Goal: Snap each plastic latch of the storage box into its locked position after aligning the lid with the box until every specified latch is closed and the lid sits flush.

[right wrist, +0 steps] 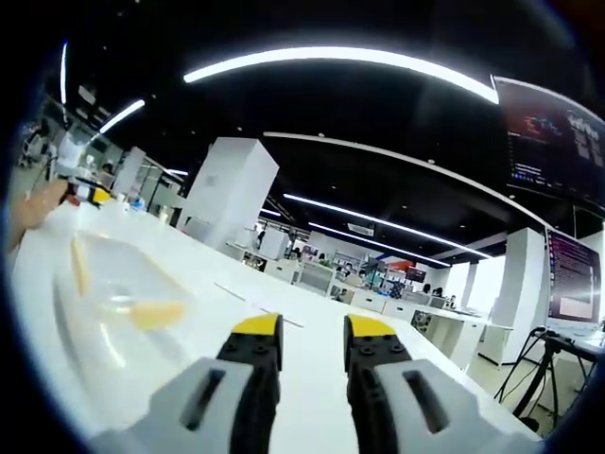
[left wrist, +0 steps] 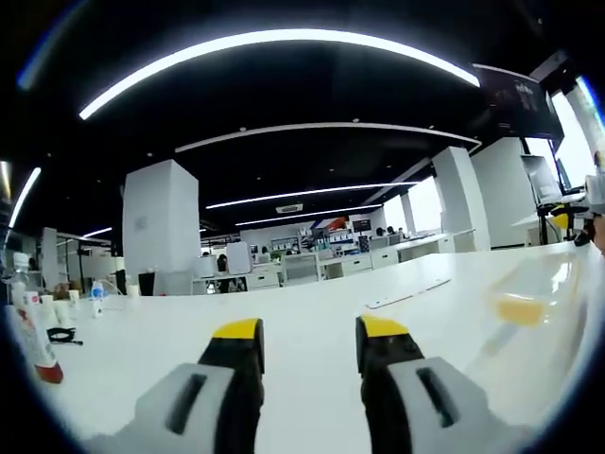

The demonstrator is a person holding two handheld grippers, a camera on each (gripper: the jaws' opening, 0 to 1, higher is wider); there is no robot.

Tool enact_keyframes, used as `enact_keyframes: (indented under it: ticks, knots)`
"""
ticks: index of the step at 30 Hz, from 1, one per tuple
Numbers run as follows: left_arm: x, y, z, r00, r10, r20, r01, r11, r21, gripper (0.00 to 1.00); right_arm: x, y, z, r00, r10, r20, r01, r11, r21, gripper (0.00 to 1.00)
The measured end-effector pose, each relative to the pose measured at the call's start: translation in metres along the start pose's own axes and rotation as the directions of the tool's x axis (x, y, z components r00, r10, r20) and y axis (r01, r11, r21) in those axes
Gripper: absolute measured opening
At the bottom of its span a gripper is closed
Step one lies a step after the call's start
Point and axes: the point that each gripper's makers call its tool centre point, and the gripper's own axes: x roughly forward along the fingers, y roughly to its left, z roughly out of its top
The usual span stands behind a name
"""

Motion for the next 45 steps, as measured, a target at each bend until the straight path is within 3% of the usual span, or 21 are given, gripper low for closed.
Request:
enact_keyframes:
  ticks: [28,45]
  knots:
    - [-0.013,0.007,0.021,0.994,0.011,0.106,-0.004,0.998,-0.067,0.38,0.001,0.009,-0.004,0.999,0.028,-0.016,-0.029,0.999,-0.036,0.25]
    - [-0.016,0.003,0.021,0.993,0.001,0.118,0.009,0.997,-0.081,0.38,0.002,0.007,-0.008,0.999,0.022,-0.031,-0.024,0.999,-0.043,0.25]
